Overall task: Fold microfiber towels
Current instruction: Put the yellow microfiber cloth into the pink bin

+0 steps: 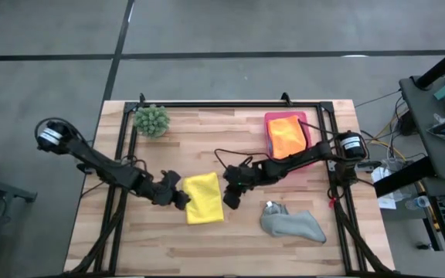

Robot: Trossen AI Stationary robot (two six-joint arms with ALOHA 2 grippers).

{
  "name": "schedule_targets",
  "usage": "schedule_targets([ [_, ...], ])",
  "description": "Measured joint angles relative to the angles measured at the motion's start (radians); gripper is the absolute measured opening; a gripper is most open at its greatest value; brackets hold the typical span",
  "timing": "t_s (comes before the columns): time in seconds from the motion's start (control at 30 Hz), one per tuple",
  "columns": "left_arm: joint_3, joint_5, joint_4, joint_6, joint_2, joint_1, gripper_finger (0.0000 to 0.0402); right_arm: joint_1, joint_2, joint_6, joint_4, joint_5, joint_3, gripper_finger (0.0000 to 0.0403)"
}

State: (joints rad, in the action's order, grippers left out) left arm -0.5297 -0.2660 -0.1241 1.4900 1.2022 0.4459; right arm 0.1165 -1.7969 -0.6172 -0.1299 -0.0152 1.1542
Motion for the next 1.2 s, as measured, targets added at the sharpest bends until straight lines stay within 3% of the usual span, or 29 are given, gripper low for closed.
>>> schedule_targets([
  [0.27,0.05,0.008,0.012,0.075,0.052,-0.001,0.0202,0.031,-0.001,-0.096,0.015,0.07,-0.02,0.0203],
  [0.5,0.048,0.009,0.07,0.1,0.146,-0.001,0.0228,0.03,-0.057,-0.164,0.14,0.071,-0.043,0.0259],
  [0.8,0.044,-0.01,0.29,0.091,0.287,-0.001,0.0228,0.029,-0.113,-0.186,0.234,0.07,-0.043,0.0274],
  [1.2,0.045,-0.055,0.451,0.053,0.373,-0.001,0.0228,0.028,-0.182,-0.176,0.407,0.001,-0.029,0.0251],
])
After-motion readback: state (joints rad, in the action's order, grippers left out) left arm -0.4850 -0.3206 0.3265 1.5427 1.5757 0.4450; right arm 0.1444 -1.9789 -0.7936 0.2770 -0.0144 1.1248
